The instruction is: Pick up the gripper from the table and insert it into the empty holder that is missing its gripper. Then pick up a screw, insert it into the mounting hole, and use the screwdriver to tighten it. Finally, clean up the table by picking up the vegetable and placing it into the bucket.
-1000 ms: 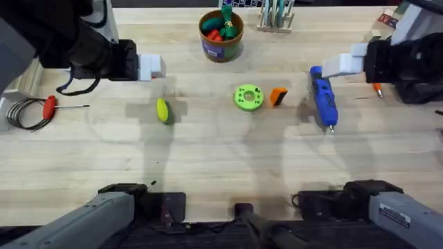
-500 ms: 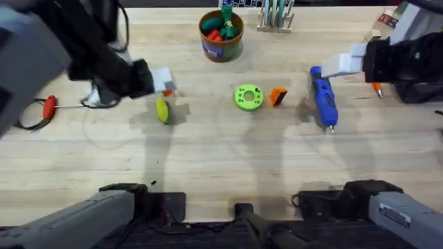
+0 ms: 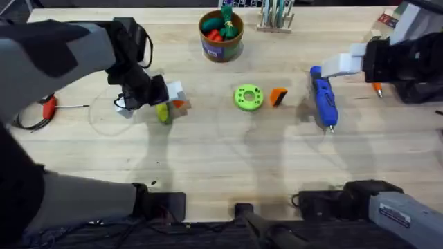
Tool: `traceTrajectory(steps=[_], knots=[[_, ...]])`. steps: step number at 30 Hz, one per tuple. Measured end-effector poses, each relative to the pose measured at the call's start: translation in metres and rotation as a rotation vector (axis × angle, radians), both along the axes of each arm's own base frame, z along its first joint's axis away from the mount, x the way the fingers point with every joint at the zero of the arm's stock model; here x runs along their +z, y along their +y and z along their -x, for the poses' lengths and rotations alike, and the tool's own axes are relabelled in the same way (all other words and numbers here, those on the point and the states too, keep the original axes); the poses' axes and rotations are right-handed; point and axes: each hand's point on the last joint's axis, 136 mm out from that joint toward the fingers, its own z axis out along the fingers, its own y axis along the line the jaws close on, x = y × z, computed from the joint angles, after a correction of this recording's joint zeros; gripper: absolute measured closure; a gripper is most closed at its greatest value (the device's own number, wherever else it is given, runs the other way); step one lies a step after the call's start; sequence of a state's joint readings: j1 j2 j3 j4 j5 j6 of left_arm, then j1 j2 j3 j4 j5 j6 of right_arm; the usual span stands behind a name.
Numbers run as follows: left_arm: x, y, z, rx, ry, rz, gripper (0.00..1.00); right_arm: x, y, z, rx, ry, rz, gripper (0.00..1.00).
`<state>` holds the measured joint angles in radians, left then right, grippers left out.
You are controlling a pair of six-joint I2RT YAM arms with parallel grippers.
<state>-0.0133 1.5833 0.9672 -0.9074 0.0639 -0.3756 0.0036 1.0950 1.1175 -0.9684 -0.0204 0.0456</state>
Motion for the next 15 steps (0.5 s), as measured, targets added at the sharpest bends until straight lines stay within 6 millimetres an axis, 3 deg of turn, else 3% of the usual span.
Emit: traceTrajectory(steps=[5, 8, 10, 14, 15], knots=[[-0.012, -0.001, 0.004, -0.001, 0.048, 0.006, 0.048, 0.0, 0.0, 0.0, 0.0, 0.0, 0.0, 0.008], [-0.011, -0.003, 0.004, 0.0, 0.047, 0.018, 0.147, 0.0, 0.0, 0.0, 0.0, 0.0, 0.0, 0.007], [-0.011, -0.004, 0.004, 0.001, 0.047, 0.023, 0.35, 0.0, 0.0, 0.0, 0.0, 0.0, 0.0, 0.01], [-0.01, -0.01, 0.001, -0.001, 0.038, 0.048, 0.901, 0.0, 0.0, 0.0, 0.0, 0.0, 0.0, 0.009], [-0.009, -0.011, 0.001, -0.006, 0.034, 0.051, 0.973, 0.0, 0.0, 0.0, 0.0, 0.0, 0.0, 0.01]])
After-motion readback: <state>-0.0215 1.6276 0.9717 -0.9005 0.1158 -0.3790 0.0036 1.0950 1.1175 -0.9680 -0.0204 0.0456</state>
